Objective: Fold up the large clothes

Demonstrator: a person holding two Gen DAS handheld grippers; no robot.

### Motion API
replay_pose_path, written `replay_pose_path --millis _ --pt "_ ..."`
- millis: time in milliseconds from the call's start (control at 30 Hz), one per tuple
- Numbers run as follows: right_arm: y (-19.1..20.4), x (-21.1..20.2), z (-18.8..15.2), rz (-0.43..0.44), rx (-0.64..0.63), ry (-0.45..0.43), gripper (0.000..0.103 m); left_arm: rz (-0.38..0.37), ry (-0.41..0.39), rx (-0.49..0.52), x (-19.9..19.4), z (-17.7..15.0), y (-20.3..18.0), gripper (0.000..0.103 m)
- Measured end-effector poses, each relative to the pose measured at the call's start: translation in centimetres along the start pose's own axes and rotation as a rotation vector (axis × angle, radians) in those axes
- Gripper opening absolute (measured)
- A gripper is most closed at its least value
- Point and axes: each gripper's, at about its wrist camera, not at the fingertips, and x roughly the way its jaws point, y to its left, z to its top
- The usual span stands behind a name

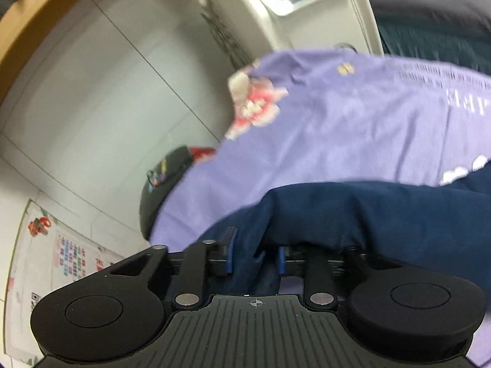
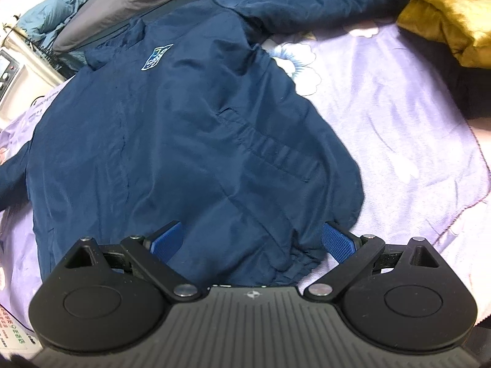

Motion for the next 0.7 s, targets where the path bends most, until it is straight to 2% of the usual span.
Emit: replay_pose_path --millis 33,133,233,333,400,500,567,700 --pt "-0.2 -0.1 -0.1 -0.007 0.006 -0.003 0.097 0.009 0.021 0.000 1.3 0.2 -0.4 0.103" --pt "-1.4 -0.3 -0.3 -0.028 0.028 -0.009 0.097 0.023 0.038 0.002 0.7 -2.3 -1.8 0.103" --pt "-3.2 -0.3 -0.3 -0.055 0.057 -0.016 0.097 -0.042 0.067 -0.002 0.5 -4.5 -1.7 0.103" --pt "-5.1 -0.1 -0.1 -0.069 0.084 -0.007 0.097 -0.083 0.041 0.022 0.1 -5.8 -0.7 0.103" --pt "-6.1 0.2 0.1 -0.079 0.082 -0.001 0.097 -0.107 0.048 -0.050 -0.2 -6.0 1.1 0.103" --pt "-6.8 0.5 0.7 -0.078 0.038 -0.010 0.097 -0.239 0.045 -0.190 -1.7 -6.1 3.6 0.103" --pt "-6.9 1.0 1.1 -0.064 -0.003 -0.010 0.097 -0.295 0.024 -0.164 -3.4 -6.8 3.3 0.103" --pt "-7.2 2.2 1.9 -0.025 -0.067 0.004 0.097 -0.348 -0.007 -0.028 -7.8 -9.5 -0.2 0.103"
